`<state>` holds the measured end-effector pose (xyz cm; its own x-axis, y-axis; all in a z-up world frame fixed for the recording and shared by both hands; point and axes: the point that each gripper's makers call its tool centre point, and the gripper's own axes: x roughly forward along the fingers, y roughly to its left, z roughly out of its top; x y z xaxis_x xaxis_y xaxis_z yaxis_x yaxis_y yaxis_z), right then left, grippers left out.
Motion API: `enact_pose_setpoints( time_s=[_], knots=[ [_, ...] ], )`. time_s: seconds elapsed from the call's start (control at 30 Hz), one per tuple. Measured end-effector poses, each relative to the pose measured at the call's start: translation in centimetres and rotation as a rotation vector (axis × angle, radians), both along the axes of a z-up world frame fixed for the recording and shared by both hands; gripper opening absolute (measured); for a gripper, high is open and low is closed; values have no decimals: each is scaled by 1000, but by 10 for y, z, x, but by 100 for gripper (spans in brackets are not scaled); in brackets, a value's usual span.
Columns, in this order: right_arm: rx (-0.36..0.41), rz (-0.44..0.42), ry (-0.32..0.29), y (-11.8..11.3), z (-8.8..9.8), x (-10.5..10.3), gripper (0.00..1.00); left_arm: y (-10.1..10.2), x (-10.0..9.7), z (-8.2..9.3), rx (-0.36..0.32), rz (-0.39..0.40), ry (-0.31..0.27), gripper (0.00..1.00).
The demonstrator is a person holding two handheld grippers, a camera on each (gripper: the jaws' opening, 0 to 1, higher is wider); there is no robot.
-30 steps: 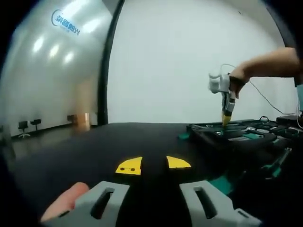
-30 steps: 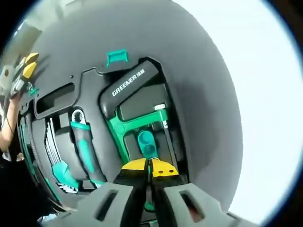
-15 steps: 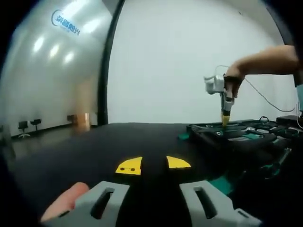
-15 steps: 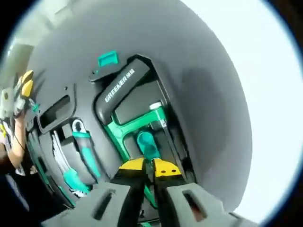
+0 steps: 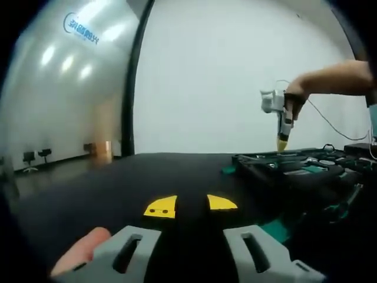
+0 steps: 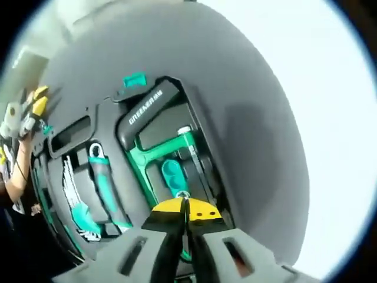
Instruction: Pick up the tools and put them into their designated positions in the toolbox.
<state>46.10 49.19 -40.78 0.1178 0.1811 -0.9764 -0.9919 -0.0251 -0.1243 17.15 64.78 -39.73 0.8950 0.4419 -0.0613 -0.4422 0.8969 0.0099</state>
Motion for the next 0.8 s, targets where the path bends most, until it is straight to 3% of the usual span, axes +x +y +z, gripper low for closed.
enact_pose_setpoints(
  time_s=[0.33,0.43,0.57,0.63,0.73,0.8],
  knots=[
    [13,55,-47,-2,-2,-2,0,2,0,0,-8,5,0,14],
    [33,31,-54,-1,-3,-1,0,2,0,0,-9,5,0,14],
    [29,56,-143,1,-2,3,0,2,0,0,-12,4,1,14],
    [14,129,-170,4,-2,2,0,2,0,-1,-14,3,4,14],
    [32,128,-153,2,0,1,0,1,0,-1,-18,-1,0,14],
    [140,60,-111,12,16,0,0,2,-1,0,-21,2,-9,14]
  ],
)
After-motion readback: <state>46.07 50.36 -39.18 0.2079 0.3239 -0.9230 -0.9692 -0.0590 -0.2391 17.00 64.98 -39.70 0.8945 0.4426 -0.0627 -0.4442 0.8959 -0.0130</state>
